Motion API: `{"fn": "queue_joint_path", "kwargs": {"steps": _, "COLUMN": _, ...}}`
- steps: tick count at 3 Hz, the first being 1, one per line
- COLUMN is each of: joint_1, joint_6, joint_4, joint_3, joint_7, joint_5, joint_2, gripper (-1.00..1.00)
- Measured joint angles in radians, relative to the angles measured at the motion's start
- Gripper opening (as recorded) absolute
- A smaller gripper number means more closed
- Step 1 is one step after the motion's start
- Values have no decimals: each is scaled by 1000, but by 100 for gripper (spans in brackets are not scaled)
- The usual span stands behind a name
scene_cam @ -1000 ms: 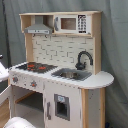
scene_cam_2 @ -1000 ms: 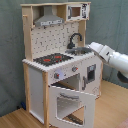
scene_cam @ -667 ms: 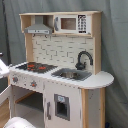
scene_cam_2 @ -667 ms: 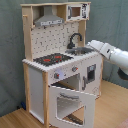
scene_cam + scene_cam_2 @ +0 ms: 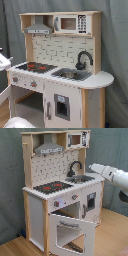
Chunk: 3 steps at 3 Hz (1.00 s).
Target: Play with the kitchen
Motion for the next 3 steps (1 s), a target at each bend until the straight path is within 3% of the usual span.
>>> {"fn": "queue_joint_path", "kwargs": {"steps": 3, "joint_1": -32, "joint_6": 99, "joint_4": 76, "joint_3": -68, "joint_7": -262, "joint_5": 0, "joint_2": 71, "gripper": 100}}
